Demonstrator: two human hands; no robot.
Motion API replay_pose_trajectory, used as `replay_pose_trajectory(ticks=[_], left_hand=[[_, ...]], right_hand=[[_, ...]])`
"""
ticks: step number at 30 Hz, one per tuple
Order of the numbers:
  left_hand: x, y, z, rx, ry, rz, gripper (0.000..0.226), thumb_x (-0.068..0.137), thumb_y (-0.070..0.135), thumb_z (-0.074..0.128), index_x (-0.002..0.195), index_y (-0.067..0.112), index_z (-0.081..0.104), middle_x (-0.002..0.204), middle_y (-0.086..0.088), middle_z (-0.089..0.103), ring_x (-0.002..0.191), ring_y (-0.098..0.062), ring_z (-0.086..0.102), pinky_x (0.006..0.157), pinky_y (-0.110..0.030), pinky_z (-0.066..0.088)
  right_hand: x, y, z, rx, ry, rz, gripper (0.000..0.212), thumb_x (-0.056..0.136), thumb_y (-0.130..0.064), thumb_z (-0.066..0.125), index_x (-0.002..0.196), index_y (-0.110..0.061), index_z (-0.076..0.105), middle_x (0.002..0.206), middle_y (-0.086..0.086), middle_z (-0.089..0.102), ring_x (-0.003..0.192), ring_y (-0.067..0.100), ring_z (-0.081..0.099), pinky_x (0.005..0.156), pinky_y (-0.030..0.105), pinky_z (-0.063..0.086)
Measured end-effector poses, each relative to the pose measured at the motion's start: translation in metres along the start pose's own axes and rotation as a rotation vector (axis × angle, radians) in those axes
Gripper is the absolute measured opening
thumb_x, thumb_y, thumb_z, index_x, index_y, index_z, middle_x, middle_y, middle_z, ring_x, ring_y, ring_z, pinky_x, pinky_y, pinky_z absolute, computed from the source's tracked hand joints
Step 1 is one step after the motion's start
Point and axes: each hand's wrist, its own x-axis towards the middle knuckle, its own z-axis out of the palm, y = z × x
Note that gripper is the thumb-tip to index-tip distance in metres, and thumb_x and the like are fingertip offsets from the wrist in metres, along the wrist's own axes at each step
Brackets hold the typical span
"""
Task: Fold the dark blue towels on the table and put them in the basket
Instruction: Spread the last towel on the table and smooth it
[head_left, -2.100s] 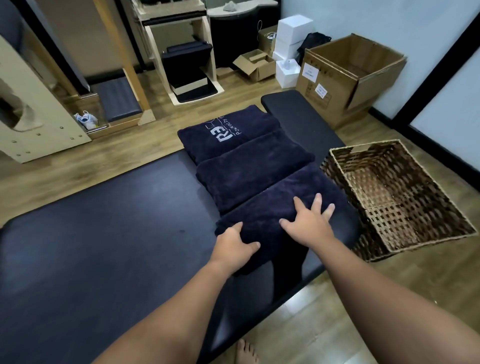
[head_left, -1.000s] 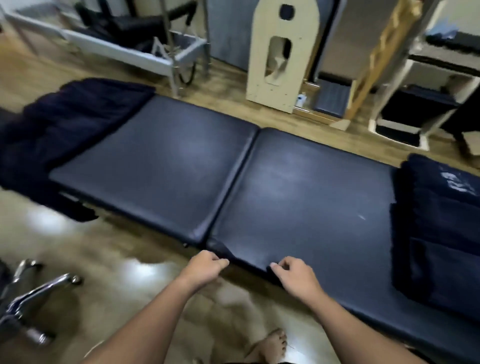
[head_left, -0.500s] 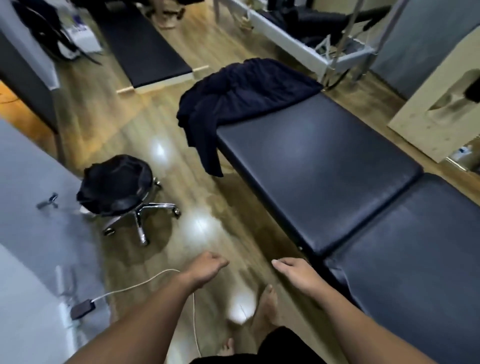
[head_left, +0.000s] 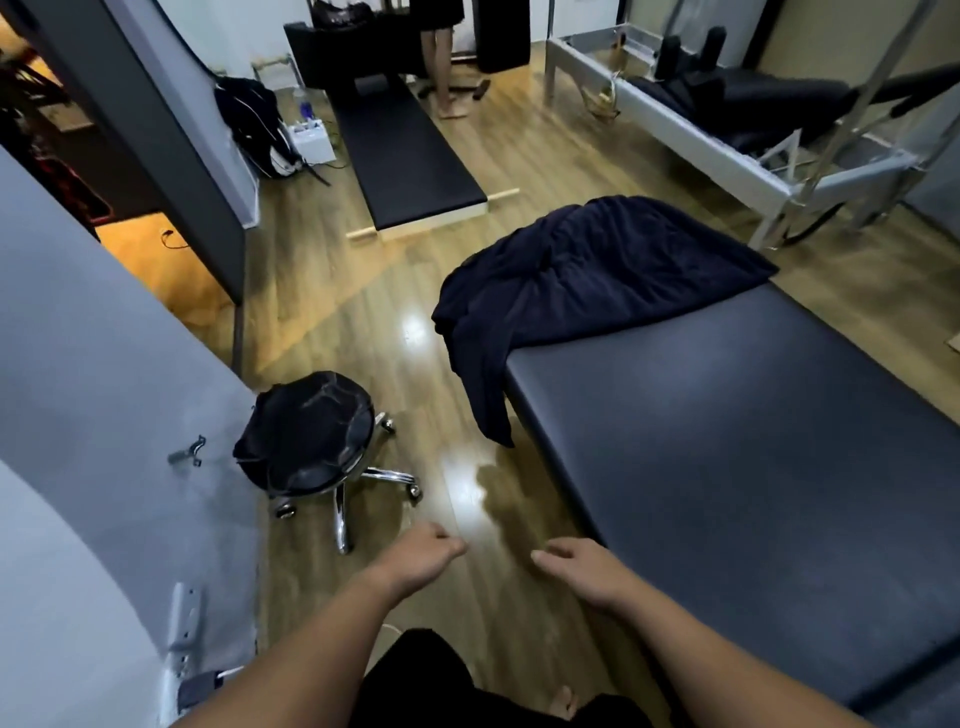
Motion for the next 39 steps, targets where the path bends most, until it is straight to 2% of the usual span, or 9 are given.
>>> replay_pose_trajectory(ticks=[5, 7, 11, 16, 20, 27, 33, 36, 39], left_hand=[[0.062, 0.023, -0.042, -0.02, -0.011, -0.033, 0.02, 0.091, 0.031, 0.062, 0.079, 0.016, 0.056, 0.059, 0.005, 0.043, 0.046, -0.009, 0.04, 0.04, -0.023, 0.024], [0.098, 0.035, -0.063, -0.016, -0.023, -0.02, 0.023, 0.09, 0.033, 0.063, 0.077, 0.015, 0.057, 0.059, 0.004, 0.045, 0.047, -0.011, 0.043, 0.043, -0.023, 0.026], [0.167, 0.067, -0.107, 0.042, -0.074, 0.044, 0.029, 0.087, 0.041, 0.063, 0.077, 0.014, 0.061, 0.066, 0.0, 0.057, 0.061, -0.018, 0.054, 0.057, -0.03, 0.039], [0.23, 0.12, -0.15, 0.136, -0.088, 0.164, 0.028, 0.085, 0.04, 0.063, 0.084, 0.013, 0.071, 0.086, 0.0, 0.071, 0.081, -0.015, 0.064, 0.075, -0.036, 0.052], [0.265, 0.163, -0.169, 0.178, 0.001, 0.271, 0.027, 0.085, 0.041, 0.06, 0.078, 0.015, 0.056, 0.081, 0.003, 0.063, 0.077, -0.019, 0.062, 0.068, -0.034, 0.047], [0.308, 0.217, -0.171, 0.396, 0.216, 0.282, 0.088, 0.08, 0.06, 0.07, 0.144, 0.018, 0.026, 0.136, -0.01, 0.033, 0.124, -0.033, 0.041, 0.092, -0.041, 0.047], [0.33, 0.251, -0.167, 0.379, 0.184, 0.111, 0.133, 0.075, 0.052, 0.082, 0.158, 0.021, -0.018, 0.147, -0.018, 0.029, 0.132, -0.039, 0.037, 0.1, -0.042, 0.043], [0.343, 0.26, -0.167, 0.447, 0.144, 0.035, 0.125, 0.076, 0.045, 0.082, 0.159, 0.013, -0.007, 0.147, -0.02, 0.023, 0.133, -0.041, 0.032, 0.106, -0.042, 0.039], [0.346, 0.262, -0.164, 0.489, 0.159, 0.068, 0.107, 0.079, 0.035, 0.079, 0.155, 0.011, 0.007, 0.141, -0.02, 0.029, 0.127, -0.04, 0.035, 0.102, -0.039, 0.039]], right_hand=[[0.051, -0.044, -0.036, -0.013, 0.021, 0.029, 0.075, 0.093, -0.067, 0.05, 0.152, -0.021, 0.044, 0.156, -0.002, 0.043, 0.135, 0.018, 0.048, 0.105, 0.029, 0.039], [0.071, -0.063, -0.053, -0.004, 0.02, 0.081, 0.075, 0.093, -0.066, 0.051, 0.153, -0.021, 0.042, 0.153, -0.001, 0.046, 0.1, 0.011, 0.059, 0.083, 0.023, 0.046], [0.102, -0.097, -0.087, -0.013, 0.059, 0.207, 0.064, 0.093, -0.065, 0.051, 0.144, -0.026, 0.05, 0.1, -0.005, 0.068, 0.06, 0.009, 0.063, 0.052, 0.023, 0.048], [0.141, -0.129, -0.136, -0.088, 0.244, 0.242, 0.053, 0.083, -0.071, 0.052, 0.111, -0.03, 0.07, 0.103, -0.009, 0.07, 0.091, 0.012, 0.066, 0.082, 0.034, 0.056], [0.161, -0.147, -0.18, -0.115, 0.392, 0.277, 0.048, 0.09, -0.059, 0.055, 0.122, -0.025, 0.066, 0.119, -0.004, 0.067, 0.11, 0.02, 0.062, 0.088, 0.033, 0.051], [0.209, -0.148, -0.262, -0.208, 0.533, 0.218, 0.047, 0.094, -0.045, 0.06, 0.132, -0.019, 0.06, 0.128, 0.004, 0.062, 0.116, 0.025, 0.058, 0.093, 0.038, 0.052], [0.26, -0.13, -0.333, -0.459, 0.551, 0.214, 0.053, 0.096, -0.032, 0.06, 0.145, -0.024, 0.042, 0.156, 0.011, 0.027, 0.141, 0.037, 0.027, 0.111, 0.054, 0.037], [0.283, -0.115, -0.36, -0.444, 0.525, 0.281, 0.07, 0.099, -0.032, 0.058, 0.155, -0.035, 0.016, 0.164, 0.016, -0.004, 0.15, 0.043, 0.003, 0.118, 0.06, 0.021], [0.295, -0.105, -0.371, -0.457, 0.524, 0.331, 0.082, 0.1, -0.047, 0.054, 0.157, -0.039, -0.003, 0.161, 0.017, 0.008, 0.146, 0.04, 0.014, 0.114, 0.063, 0.022]])
